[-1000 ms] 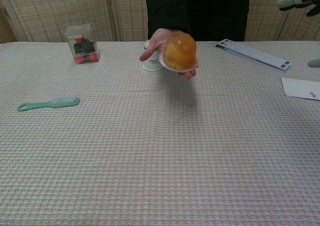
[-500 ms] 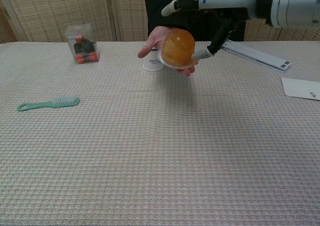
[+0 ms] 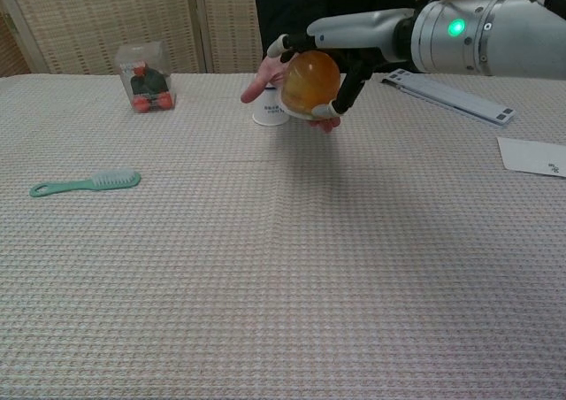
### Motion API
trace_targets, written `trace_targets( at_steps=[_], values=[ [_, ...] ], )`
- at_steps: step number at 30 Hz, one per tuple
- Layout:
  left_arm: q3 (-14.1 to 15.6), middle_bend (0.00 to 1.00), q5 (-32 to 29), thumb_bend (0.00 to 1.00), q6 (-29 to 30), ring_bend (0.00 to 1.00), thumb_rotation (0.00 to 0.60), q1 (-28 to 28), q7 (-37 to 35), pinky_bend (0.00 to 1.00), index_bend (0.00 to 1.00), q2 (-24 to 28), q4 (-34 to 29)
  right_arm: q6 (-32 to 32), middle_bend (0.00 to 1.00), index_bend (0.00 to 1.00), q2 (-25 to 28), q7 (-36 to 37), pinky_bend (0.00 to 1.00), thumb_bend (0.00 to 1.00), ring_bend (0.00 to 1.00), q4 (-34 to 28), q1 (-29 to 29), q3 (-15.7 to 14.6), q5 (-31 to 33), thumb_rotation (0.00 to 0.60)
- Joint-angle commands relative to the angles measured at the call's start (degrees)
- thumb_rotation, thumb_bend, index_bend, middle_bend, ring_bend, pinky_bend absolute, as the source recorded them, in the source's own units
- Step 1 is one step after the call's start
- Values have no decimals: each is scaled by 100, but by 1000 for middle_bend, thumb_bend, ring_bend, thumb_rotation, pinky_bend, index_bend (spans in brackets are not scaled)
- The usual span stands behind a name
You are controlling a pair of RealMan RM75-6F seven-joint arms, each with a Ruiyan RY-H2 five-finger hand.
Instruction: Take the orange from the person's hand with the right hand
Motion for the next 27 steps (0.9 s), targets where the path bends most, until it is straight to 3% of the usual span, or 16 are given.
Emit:
trace_targets(
  at_steps=[1, 4, 7, 13, 18, 23, 27],
  values=[
    [8, 195, -11, 220, -19, 201, 600, 8, -11, 239, 357, -7, 25, 281, 193, 268, -167, -6, 425, 581, 116, 167, 3, -47, -142, 600],
    [4, 195, -25, 220, -34, 201, 600, 13, -28, 239, 357, -17, 51, 587, 322, 500, -239, 136, 607, 670, 258, 224, -80, -37, -409, 600],
    [-4, 195, -26, 220, -45, 201, 600, 10, -40, 239, 357, -20, 65, 789, 380, 573, -99, 318, 695, 697, 329, 77, -203, -36, -635, 600],
    [-17, 195, -62, 220, -133, 201, 600, -18, -74, 239, 357, -37, 117, 1240, 394, 579, 704, 726, 726, 691, 351, -604, -720, -153, -1079, 600],
    [-29, 195, -22, 220, -220, 201, 600, -84, -124, 239, 357, -78, 146, 1545, 396, 584, 1249, 1012, 726, 669, 351, -835, -1256, -502, -1436, 600],
    [-38, 195, -22, 220, -272, 201, 600, -117, -148, 239, 357, -117, 182, 1437, 401, 591, 1319, 1226, 726, 660, 351, -581, -1562, -877, -1549, 600],
    [-30, 195, 43, 220, -340, 201, 600, -179, -92, 239, 357, -154, 151, 991, 395, 590, 1035, 1306, 713, 650, 351, -114, -1564, -1041, -1344, 600]
  ],
)
